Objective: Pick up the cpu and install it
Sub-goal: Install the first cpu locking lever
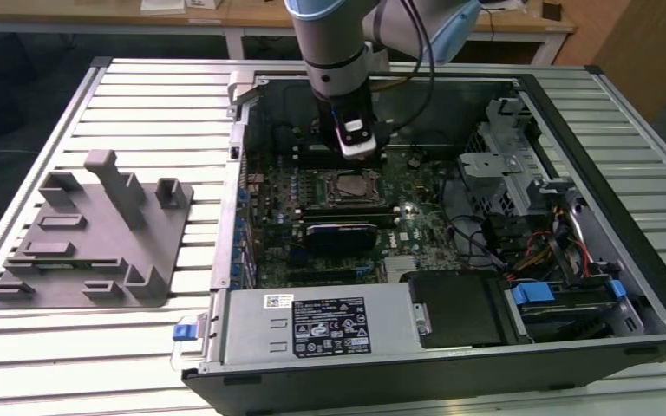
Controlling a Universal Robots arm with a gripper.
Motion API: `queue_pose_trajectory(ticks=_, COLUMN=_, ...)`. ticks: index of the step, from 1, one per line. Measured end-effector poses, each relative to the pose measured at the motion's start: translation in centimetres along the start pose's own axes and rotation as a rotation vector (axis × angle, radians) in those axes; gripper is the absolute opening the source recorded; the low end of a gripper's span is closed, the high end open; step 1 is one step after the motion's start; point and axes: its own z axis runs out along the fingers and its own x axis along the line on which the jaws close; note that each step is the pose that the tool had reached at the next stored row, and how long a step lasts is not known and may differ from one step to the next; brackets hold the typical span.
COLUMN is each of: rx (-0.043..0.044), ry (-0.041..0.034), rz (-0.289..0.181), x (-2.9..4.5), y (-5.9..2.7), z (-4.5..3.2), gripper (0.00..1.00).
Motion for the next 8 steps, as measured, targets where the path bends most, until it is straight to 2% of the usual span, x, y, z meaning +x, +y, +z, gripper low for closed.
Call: queue_pose_trajectory(ticks=8, rx=0.0072, ry=-0.0053, rz=-0.002, x=-0.19, y=0.17, z=-1.01, gripper=0.11)
